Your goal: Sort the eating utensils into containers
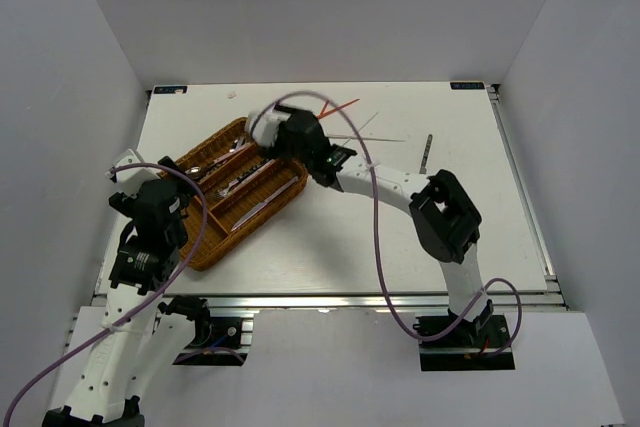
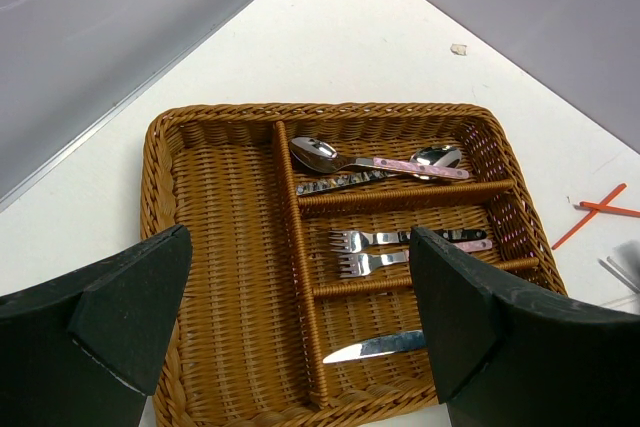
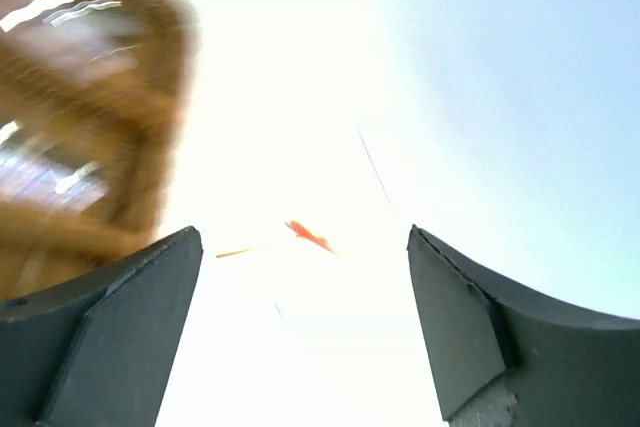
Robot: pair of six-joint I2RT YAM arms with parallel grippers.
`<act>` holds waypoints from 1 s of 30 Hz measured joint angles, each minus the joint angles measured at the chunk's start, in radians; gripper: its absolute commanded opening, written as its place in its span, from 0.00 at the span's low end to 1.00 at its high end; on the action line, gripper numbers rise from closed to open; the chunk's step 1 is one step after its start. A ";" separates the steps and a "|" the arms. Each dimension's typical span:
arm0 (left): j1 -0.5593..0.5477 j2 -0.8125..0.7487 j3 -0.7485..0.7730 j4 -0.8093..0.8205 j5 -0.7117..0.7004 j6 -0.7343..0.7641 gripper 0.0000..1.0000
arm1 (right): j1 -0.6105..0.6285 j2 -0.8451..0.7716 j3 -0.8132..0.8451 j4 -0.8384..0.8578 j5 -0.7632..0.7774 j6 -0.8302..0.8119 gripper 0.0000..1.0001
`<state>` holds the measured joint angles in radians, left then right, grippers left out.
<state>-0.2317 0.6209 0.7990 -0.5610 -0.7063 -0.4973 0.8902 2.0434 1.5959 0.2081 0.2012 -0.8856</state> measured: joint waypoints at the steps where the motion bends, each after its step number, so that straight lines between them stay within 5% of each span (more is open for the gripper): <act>1: 0.000 0.000 0.000 0.000 0.000 0.000 0.98 | -0.010 0.000 0.037 0.019 0.110 0.118 0.89; 7: 0.001 0.000 0.000 0.000 0.009 0.000 0.98 | -0.291 0.019 0.479 -0.378 0.219 0.792 0.89; 12: 0.001 0.012 0.000 0.000 0.021 0.003 0.98 | -0.638 0.060 0.570 -0.610 0.227 1.102 0.89; 16: 0.001 0.036 0.000 0.001 0.037 0.007 0.98 | -0.755 0.111 0.451 -0.730 0.204 1.193 0.76; 23: 0.001 0.082 0.000 0.000 0.062 0.012 0.98 | -0.742 0.269 0.435 -0.850 0.121 1.212 0.58; 30: 0.001 0.085 0.000 0.000 0.069 0.019 0.98 | -0.738 0.283 0.399 -0.852 0.111 1.222 0.52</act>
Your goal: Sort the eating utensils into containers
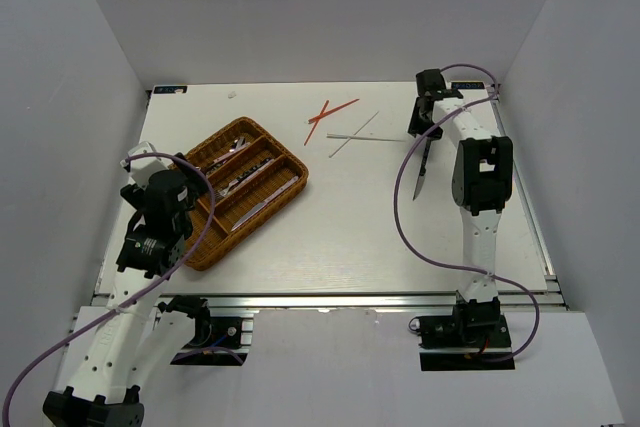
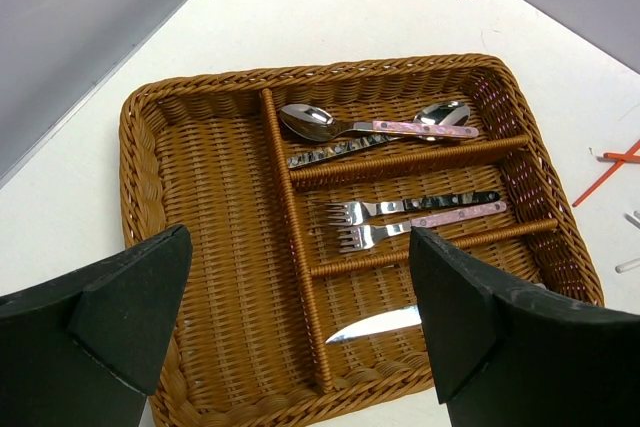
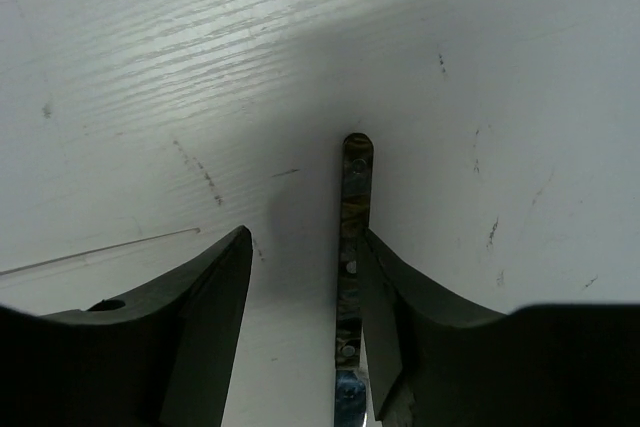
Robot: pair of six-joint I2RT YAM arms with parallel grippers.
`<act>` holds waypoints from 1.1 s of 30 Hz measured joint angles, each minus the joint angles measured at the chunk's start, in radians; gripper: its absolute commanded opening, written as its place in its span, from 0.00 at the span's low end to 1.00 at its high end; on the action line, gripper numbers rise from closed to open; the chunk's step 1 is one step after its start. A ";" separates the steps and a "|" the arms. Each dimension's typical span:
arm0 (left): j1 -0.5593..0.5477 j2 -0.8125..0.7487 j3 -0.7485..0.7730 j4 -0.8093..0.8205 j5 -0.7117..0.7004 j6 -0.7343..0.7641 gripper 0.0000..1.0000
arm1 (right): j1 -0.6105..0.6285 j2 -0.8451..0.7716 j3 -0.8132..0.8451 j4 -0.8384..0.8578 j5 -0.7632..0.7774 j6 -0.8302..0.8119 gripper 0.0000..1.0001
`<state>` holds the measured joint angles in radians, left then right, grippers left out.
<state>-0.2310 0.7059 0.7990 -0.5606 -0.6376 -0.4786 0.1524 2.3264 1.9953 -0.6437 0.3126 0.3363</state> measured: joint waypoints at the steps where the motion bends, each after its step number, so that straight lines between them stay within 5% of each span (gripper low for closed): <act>1: 0.000 0.000 0.000 0.000 0.001 0.000 0.98 | -0.002 0.000 -0.010 0.003 0.002 0.000 0.51; 11: 0.000 0.002 0.000 0.000 0.010 0.000 0.98 | -0.018 -0.011 -0.110 0.054 0.006 0.023 0.45; 14: 0.000 0.002 0.000 0.000 0.011 0.000 0.98 | -0.024 -0.024 -0.137 0.078 -0.006 0.029 0.08; 15: 0.000 0.002 0.000 0.000 0.011 0.000 0.98 | -0.027 -0.028 -0.145 0.086 -0.012 0.033 0.04; 23: 0.000 0.001 0.000 0.000 0.017 0.000 0.98 | -0.044 -0.085 -0.241 0.136 -0.055 0.082 0.00; 29: 0.000 -0.001 0.000 0.000 0.017 0.000 0.98 | -0.023 -0.422 -0.669 0.267 -0.118 0.271 0.00; 33: 0.001 -0.001 0.000 -0.001 0.010 -0.001 0.98 | 0.079 -0.747 -0.978 0.501 -0.084 0.561 0.00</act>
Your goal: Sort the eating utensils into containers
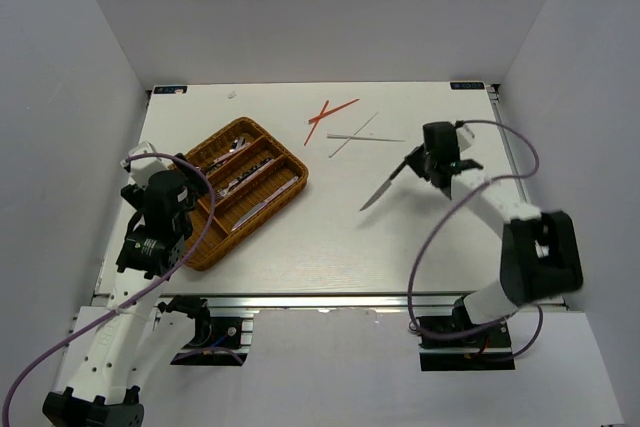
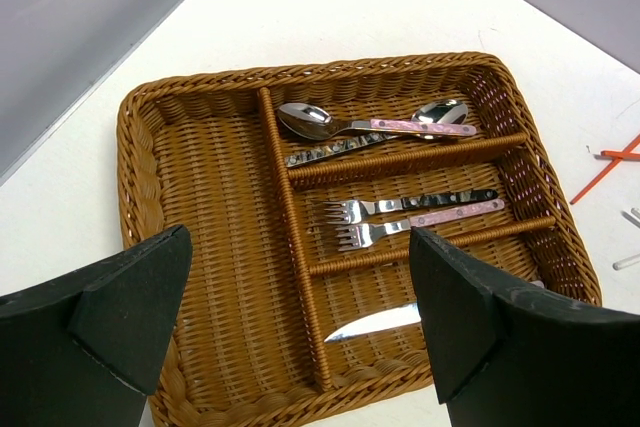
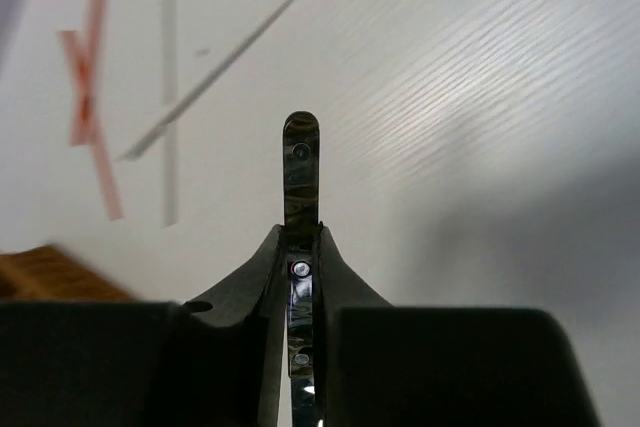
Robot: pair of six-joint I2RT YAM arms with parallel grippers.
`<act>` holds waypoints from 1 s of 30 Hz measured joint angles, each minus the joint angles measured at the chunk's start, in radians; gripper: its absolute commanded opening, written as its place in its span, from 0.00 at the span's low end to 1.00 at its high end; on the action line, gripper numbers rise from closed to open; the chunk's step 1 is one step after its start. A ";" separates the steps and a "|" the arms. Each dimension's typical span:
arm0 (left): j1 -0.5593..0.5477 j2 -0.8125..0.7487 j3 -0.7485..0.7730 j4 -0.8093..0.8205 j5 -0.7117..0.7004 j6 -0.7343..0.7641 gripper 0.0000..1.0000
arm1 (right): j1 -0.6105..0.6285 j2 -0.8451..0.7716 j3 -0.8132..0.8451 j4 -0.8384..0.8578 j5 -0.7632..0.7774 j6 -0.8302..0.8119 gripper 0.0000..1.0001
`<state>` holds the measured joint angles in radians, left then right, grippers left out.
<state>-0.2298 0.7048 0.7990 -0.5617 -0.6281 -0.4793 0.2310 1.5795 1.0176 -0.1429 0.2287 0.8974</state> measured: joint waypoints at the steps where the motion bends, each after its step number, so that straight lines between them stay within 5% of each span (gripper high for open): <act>1: 0.000 -0.001 0.000 0.000 -0.004 0.000 0.98 | 0.048 -0.067 -0.056 0.040 0.033 0.076 0.00; 5: 0.002 -0.010 0.000 -0.004 -0.018 -0.003 0.98 | 0.299 -0.161 -0.110 0.117 0.172 0.361 0.00; 12: 0.006 -0.027 0.000 -0.007 -0.043 -0.011 0.98 | 0.582 0.091 0.101 0.085 0.361 0.677 0.00; 19: 0.006 -0.040 0.000 -0.007 -0.056 -0.011 0.98 | 0.686 0.373 0.447 -0.014 0.430 0.798 0.00; 28: 0.006 -0.049 0.000 -0.007 -0.060 -0.011 0.98 | 0.747 0.476 0.530 -0.053 0.449 0.847 0.00; 30: 0.006 -0.052 0.000 -0.006 -0.060 -0.011 0.98 | 0.753 0.485 0.529 -0.064 0.449 0.846 0.10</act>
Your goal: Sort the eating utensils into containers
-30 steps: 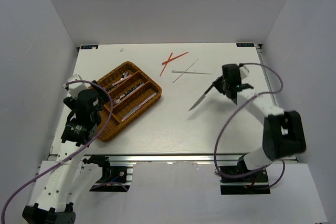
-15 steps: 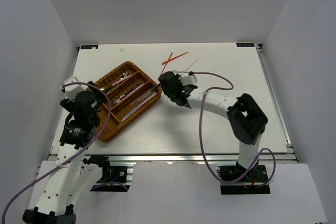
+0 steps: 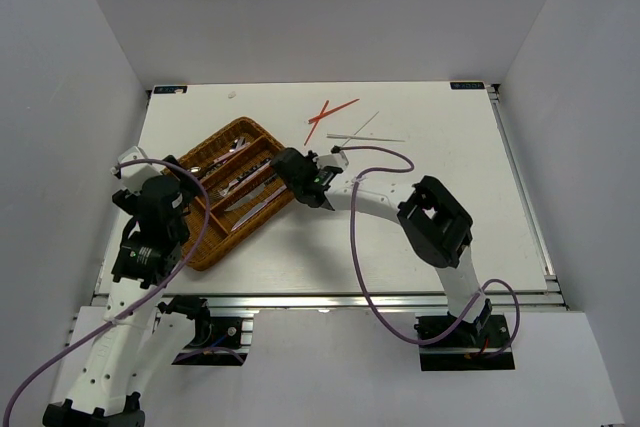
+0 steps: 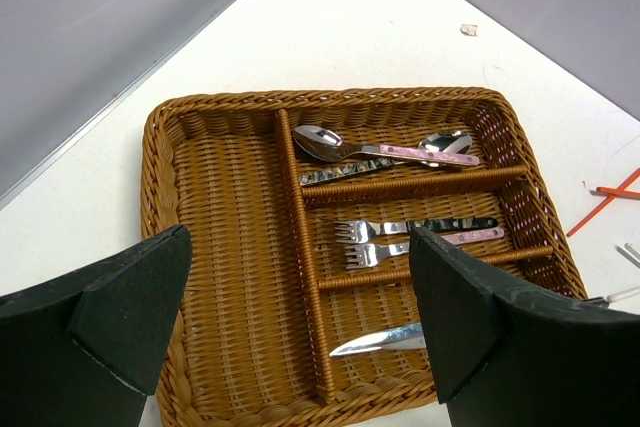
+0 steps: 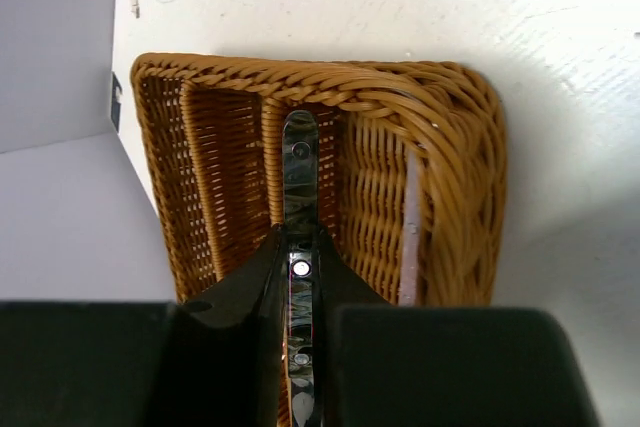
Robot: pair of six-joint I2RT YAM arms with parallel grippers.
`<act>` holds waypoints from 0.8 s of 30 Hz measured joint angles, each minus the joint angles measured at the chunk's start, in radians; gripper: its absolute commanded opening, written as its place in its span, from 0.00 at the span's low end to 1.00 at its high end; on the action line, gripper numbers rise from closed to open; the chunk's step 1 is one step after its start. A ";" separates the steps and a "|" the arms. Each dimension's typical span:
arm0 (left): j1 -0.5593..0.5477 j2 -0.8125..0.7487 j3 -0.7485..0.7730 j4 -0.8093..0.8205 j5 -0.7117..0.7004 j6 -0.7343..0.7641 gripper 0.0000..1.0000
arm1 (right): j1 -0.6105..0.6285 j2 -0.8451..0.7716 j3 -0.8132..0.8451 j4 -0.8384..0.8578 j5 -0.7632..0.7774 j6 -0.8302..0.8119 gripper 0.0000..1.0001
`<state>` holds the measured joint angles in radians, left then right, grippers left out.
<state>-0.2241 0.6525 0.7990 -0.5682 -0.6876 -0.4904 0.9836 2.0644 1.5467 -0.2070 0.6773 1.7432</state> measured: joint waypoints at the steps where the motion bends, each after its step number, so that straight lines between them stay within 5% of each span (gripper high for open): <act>1: 0.000 -0.002 0.000 0.000 0.000 0.000 0.98 | 0.002 0.001 -0.004 0.000 0.000 -0.001 0.18; 2: 0.000 -0.003 0.000 0.000 0.000 0.000 0.98 | 0.003 0.001 -0.006 -0.002 0.000 0.000 0.29; 8: 0.000 -0.003 0.000 0.000 0.000 0.000 0.98 | 0.005 0.001 -0.008 0.008 -0.002 -0.019 0.59; 17: 0.001 -0.002 0.000 0.000 0.002 0.002 0.98 | -0.001 -0.083 -0.063 0.068 0.001 -0.137 0.72; 24: 0.001 0.053 -0.001 0.043 0.122 0.048 0.98 | -0.152 -0.428 -0.273 0.195 -0.174 -0.554 0.79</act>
<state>-0.2230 0.7059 0.7982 -0.5255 -0.5655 -0.4423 0.8318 1.6367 1.2736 -0.0120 0.5034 1.1896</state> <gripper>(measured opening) 0.982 0.771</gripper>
